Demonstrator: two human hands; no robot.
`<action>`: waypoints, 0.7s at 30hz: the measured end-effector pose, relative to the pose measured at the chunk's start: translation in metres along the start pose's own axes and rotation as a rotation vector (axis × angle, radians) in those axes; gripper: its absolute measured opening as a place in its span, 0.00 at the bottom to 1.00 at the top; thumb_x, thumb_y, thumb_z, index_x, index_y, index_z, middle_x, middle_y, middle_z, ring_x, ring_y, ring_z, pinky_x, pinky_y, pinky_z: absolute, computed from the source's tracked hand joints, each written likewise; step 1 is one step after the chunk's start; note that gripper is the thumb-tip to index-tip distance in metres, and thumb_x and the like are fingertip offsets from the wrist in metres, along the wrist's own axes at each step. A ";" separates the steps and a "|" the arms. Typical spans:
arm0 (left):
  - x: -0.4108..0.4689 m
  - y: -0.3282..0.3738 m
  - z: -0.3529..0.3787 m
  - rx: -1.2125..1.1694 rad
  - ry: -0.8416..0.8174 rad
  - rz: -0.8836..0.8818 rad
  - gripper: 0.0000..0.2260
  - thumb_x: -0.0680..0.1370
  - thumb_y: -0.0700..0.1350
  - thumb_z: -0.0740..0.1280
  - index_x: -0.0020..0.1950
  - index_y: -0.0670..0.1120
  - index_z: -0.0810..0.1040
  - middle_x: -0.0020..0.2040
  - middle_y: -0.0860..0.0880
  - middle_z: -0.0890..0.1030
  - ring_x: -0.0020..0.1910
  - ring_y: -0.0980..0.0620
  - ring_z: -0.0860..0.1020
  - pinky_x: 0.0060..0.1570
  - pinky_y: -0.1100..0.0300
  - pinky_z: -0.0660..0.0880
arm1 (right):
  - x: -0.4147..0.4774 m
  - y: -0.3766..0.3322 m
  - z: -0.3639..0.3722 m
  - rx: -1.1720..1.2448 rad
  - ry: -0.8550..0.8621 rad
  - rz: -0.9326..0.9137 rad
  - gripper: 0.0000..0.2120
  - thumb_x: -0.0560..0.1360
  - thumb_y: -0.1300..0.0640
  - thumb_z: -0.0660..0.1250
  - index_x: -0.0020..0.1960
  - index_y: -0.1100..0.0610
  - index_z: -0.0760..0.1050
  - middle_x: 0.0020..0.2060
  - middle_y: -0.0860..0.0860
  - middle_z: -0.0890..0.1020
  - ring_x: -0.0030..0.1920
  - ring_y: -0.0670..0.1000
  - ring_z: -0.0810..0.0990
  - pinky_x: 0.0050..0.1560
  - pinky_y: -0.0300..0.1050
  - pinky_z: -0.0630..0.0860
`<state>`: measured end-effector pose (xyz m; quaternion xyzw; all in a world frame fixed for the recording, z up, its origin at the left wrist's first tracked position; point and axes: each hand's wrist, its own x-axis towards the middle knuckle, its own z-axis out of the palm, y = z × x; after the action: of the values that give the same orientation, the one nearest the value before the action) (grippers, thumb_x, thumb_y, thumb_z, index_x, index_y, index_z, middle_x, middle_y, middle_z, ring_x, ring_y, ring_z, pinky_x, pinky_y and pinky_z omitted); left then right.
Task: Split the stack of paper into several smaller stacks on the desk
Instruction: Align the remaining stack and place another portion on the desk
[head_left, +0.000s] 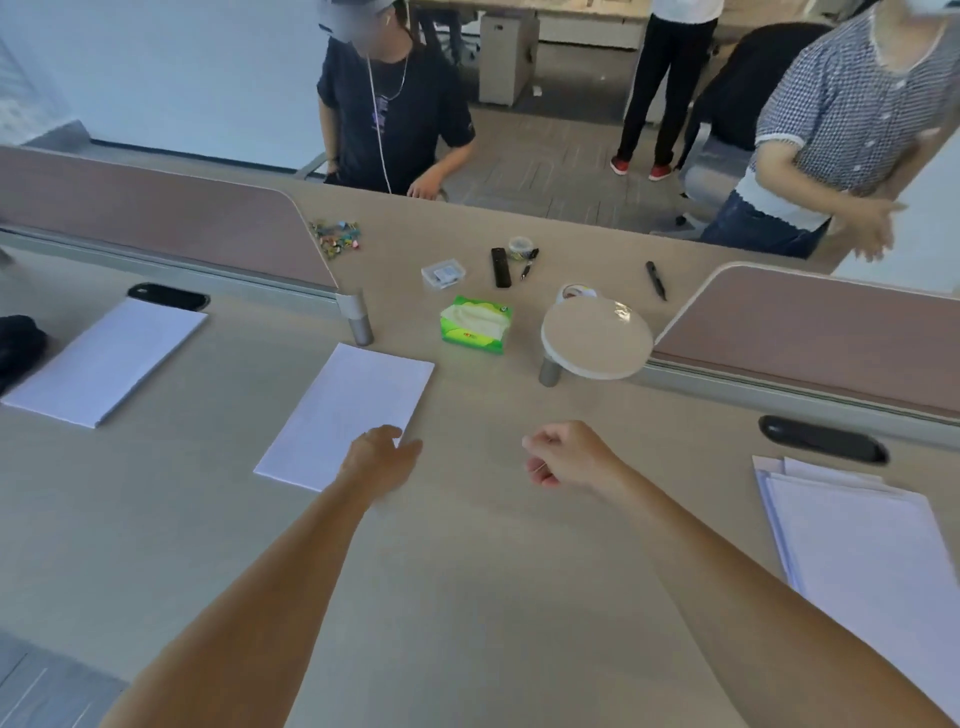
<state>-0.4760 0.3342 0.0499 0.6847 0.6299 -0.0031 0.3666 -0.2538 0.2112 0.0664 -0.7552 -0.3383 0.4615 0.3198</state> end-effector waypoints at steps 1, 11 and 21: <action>-0.019 0.013 0.010 -0.033 -0.009 0.009 0.21 0.78 0.57 0.62 0.68 0.50 0.74 0.64 0.47 0.79 0.62 0.45 0.77 0.53 0.57 0.74 | -0.018 0.010 -0.020 0.029 0.016 -0.004 0.09 0.80 0.57 0.65 0.42 0.58 0.75 0.37 0.58 0.80 0.30 0.53 0.78 0.32 0.41 0.75; -0.152 0.139 0.116 -0.492 -0.353 0.115 0.05 0.80 0.44 0.66 0.46 0.45 0.75 0.39 0.47 0.77 0.33 0.50 0.73 0.35 0.59 0.69 | -0.160 0.098 -0.172 0.366 0.299 0.046 0.16 0.79 0.47 0.63 0.47 0.60 0.79 0.37 0.56 0.83 0.34 0.54 0.80 0.44 0.48 0.79; -0.207 0.181 0.202 -0.494 -0.608 0.211 0.06 0.80 0.46 0.65 0.43 0.47 0.76 0.39 0.47 0.78 0.33 0.50 0.74 0.38 0.59 0.72 | -0.276 0.154 -0.215 0.311 0.565 0.172 0.20 0.79 0.42 0.63 0.51 0.59 0.81 0.42 0.55 0.85 0.39 0.54 0.83 0.50 0.49 0.81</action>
<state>-0.2701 0.0653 0.0885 0.6049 0.4008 -0.0164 0.6879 -0.1192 -0.1351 0.1559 -0.8213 -0.0968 0.3051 0.4723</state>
